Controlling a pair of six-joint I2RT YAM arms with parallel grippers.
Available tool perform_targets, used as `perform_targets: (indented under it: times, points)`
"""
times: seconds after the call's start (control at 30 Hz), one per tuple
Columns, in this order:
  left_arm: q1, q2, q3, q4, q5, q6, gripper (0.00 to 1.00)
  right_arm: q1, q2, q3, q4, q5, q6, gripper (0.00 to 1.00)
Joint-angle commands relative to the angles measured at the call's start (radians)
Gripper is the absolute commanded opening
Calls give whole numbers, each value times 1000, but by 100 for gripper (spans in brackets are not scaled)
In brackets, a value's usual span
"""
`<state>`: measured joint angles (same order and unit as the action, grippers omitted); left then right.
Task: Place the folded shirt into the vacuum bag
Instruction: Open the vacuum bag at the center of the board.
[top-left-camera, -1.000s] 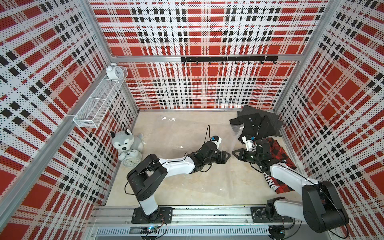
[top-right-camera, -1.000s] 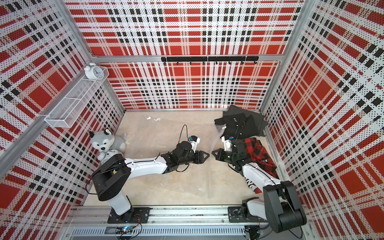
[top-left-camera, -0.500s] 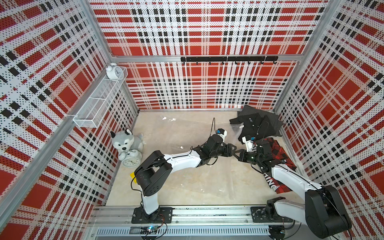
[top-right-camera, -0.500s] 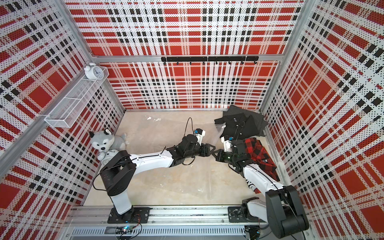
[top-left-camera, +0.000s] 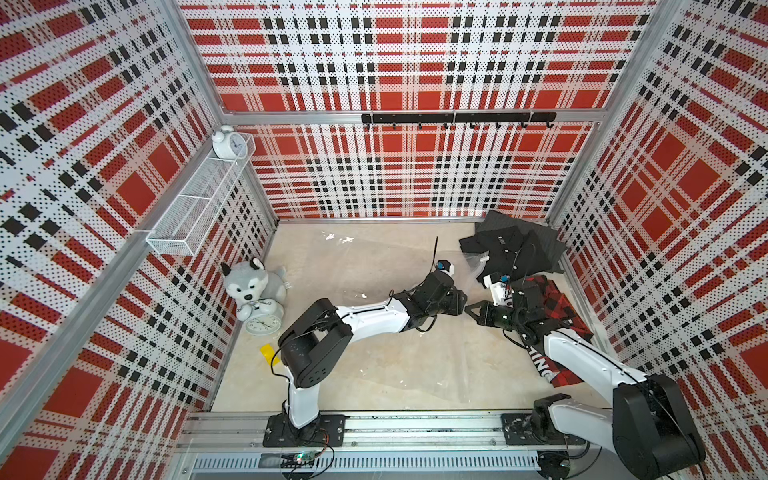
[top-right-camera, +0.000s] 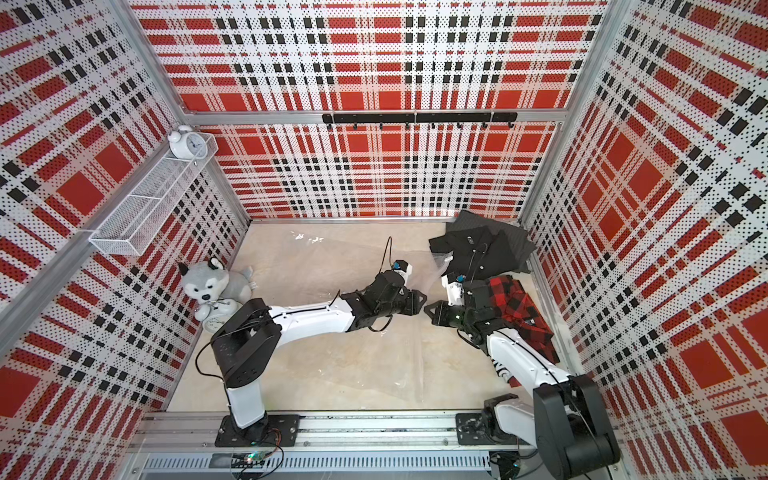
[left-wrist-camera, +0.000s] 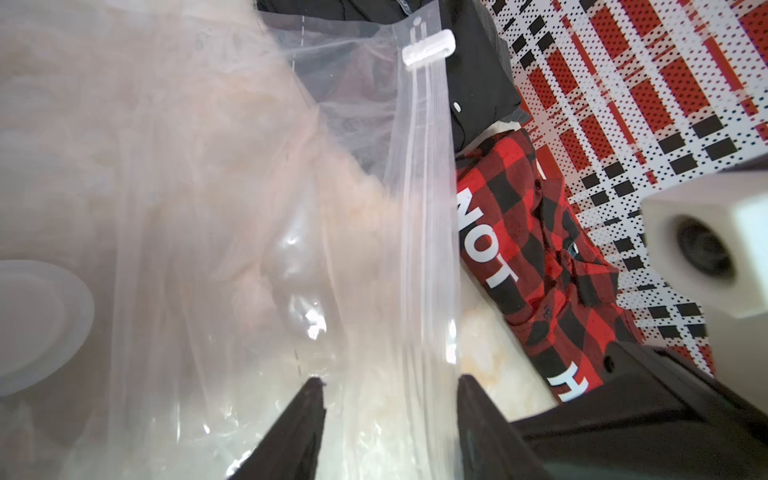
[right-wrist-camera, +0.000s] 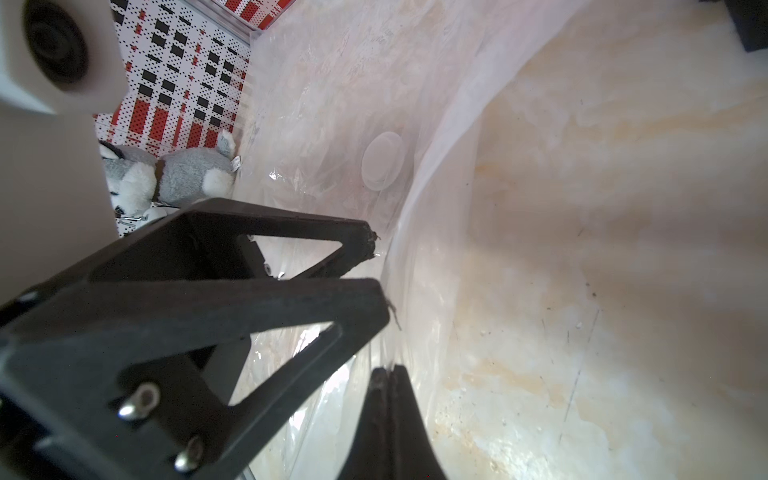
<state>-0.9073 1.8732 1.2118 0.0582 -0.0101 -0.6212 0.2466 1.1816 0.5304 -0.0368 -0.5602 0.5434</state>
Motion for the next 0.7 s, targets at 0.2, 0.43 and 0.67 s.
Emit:
perform_targets:
  times: [0.2, 0.43, 0.67]
  points:
    - [38, -51, -62, -47, -65, 18, 54, 6, -43, 36, -25, 23, -11, 0]
    - [37, -42, -69, -39, -39, 19, 56, 6, -52, 43, -32, 23, -3, 0]
    - [14, 49, 22, -81, 7, 42, 57, 6, -80, 39, -45, 20, 0, 0]
